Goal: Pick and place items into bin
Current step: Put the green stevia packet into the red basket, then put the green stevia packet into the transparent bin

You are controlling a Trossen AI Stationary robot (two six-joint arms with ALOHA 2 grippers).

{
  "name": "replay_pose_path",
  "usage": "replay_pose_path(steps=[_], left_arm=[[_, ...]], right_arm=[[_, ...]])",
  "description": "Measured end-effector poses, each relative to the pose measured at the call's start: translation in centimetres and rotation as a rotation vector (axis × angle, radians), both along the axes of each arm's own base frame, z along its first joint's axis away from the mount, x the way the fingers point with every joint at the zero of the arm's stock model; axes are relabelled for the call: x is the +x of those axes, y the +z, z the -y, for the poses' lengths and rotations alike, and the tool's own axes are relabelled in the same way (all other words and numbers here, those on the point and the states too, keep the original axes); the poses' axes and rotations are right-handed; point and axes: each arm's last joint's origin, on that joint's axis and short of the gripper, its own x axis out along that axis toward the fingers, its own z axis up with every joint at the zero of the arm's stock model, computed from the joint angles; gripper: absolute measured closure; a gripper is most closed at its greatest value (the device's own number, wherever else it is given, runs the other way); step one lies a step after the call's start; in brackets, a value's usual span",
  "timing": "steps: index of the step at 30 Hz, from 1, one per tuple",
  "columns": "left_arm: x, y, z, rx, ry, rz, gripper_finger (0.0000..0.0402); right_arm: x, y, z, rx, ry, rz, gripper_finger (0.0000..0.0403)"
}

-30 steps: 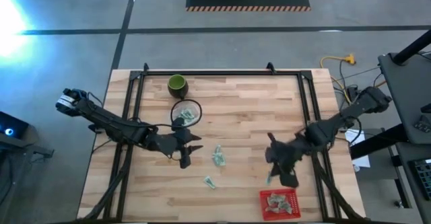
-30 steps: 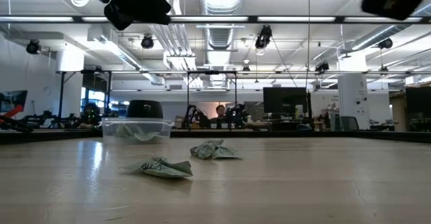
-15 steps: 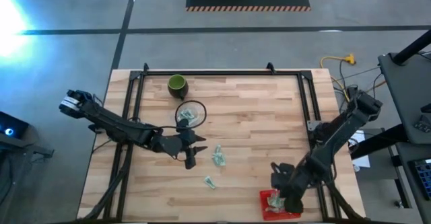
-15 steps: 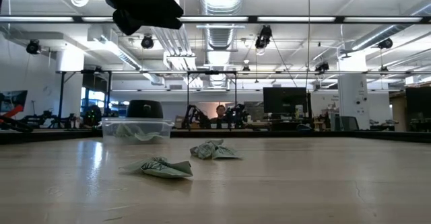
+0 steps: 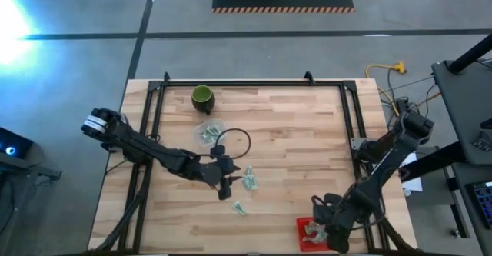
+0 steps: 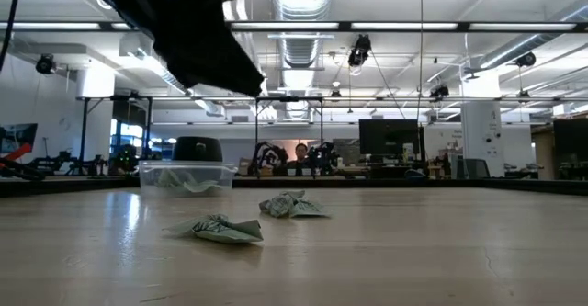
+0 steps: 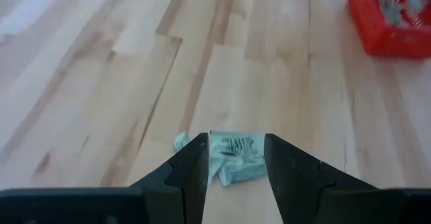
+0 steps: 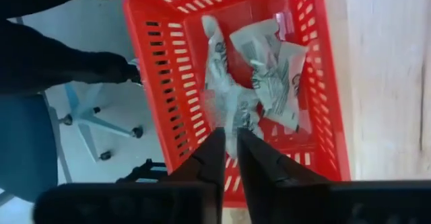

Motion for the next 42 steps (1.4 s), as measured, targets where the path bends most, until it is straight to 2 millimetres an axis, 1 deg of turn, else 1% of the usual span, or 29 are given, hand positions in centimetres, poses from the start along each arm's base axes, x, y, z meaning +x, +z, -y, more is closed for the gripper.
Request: replay_pose_path(steps=[4, 8, 10, 13, 16, 19, 23, 27, 32, 42], left_arm=[[0.2, -0.6, 0.0, 0.002, -0.002, -0.02, 0.0274], [0.3, -0.7, -0.2, 0.002, 0.004, -0.023, 0.0274], [0.4, -0.7, -0.3, -0.006, 0.012, -0.023, 0.0274], [0.6, -0.8, -1.2, -0.085, 0.043, -0.041, 0.0274], [1.1, -1.2, -2.5, -0.195, 0.046, -0.077, 0.0274], [1.5, -1.5, -3.6, -0.257, 0.025, -0.103, 0.0274], [1.7, -1.5, -4.7, -0.263, 0.048, -0.12, 0.0274], [2.0, -1.3, -5.4, -0.262, 0.067, -0.11, 0.0274], [2.2, -1.0, -5.7, -0.255, 0.073, -0.101, 0.0274], [2.3, -0.9, -5.7, -0.266, 0.127, -0.083, 0.0274]], right_arm=[[-0.2, 0.3, -0.1, 0.006, 0.006, 0.01, 0.0339], [-0.3, 0.3, 0.0, 0.001, 0.006, 0.006, 0.0299], [-0.3, 0.3, 0.0, -0.002, 0.006, 0.004, 0.0285], [-0.3, 0.4, 0.1, -0.001, 0.006, 0.007, 0.0274], [-0.3, 0.4, 0.1, -0.012, 0.004, 0.014, 0.0274], [-0.3, 0.5, 0.2, -0.022, -0.006, 0.033, 0.0282], [-0.3, 0.8, 0.4, -0.039, -0.03, 0.076, 0.0295], [-0.3, 1.8, 0.8, -0.055, -0.066, 0.154, 0.0307], [-0.8, 3.9, 2.1, -0.09, -0.131, 0.293, 0.0318], [-2.5, 9.1, 6.0, -0.24, -0.236, 0.704, 0.0331]])
